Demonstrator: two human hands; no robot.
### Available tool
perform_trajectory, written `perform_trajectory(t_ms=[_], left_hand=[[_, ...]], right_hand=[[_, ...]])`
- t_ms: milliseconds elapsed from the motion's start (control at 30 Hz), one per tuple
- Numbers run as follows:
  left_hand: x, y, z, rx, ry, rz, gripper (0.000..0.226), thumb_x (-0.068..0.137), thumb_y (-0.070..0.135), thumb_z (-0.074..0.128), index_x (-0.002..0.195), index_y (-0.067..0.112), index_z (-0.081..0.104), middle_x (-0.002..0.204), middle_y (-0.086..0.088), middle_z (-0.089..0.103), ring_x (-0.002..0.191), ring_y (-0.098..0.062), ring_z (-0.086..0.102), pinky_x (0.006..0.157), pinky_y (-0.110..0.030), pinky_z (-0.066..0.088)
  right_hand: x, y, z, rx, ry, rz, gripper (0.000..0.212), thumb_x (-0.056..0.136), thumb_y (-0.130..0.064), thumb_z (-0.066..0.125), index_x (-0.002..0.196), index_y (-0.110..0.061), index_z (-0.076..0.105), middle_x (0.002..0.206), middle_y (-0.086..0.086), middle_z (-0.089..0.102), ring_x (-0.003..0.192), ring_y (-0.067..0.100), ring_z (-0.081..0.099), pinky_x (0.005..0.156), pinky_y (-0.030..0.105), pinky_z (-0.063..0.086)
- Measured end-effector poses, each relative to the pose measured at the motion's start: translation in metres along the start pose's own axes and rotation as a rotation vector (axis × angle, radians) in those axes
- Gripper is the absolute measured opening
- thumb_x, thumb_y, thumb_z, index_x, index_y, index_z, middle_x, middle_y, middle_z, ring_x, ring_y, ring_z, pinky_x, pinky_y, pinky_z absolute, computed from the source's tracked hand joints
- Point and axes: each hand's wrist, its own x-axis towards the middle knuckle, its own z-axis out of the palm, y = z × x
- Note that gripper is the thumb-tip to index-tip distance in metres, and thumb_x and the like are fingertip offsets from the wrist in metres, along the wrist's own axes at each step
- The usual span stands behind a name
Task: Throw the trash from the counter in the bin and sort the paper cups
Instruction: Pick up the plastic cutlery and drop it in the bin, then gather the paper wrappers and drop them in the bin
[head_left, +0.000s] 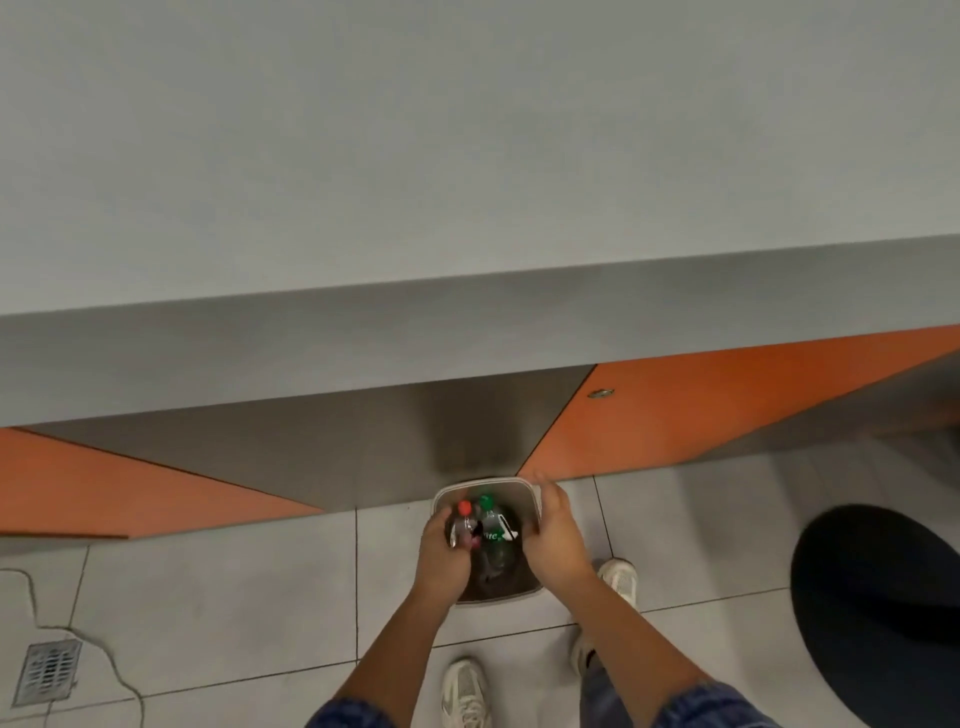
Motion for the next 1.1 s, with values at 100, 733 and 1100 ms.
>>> perform_trajectory(t_ms=[100,733,1100], left_hand=[[-0.006,0.015,-0.006,-0.039,0.101,0.040,0.021,0.096,0.012,0.050,0.113,0.020,0.059,0.114,0.000,0.055,0.102,-0.012,0.053,0.082,-0.013,0.041],[-0.171,0.333,-0.045,-0.088,0.287,1.248,0.019,0.090,0.013,0.052,0.099,0.024,0.064,0.083,0.016,0.060,0.072,-0.004,0.056,0.067,-0.011,0.044],[-0.109,0.500,0.026,-0.007,0.261,0.983,0.017,0.087,0.015,0.056,0.091,0.029,0.065,0.079,0.014,0.060,0.070,0.001,0.054,0.063,-0.015,0.042]], right_hand=[[-0.007,-0.014,-0.013,-0.009,0.055,-0.059,0.057,0.092,-0.002,0.048,0.142,-0.022,0.034,0.145,-0.001,0.035,0.119,0.016,0.050,0.088,0.009,0.034],[-0.069,-0.256,-0.268,0.361,0.627,-0.943,0.031,0.071,0.005,0.040,0.063,-0.014,0.064,0.066,-0.011,0.057,0.066,0.000,0.056,0.058,0.022,0.045],[0.041,-0.283,-0.452,0.220,0.706,-0.759,0.035,0.078,0.007,0.042,0.073,-0.018,0.066,0.078,-0.020,0.061,0.080,-0.005,0.056,0.066,0.010,0.037]])
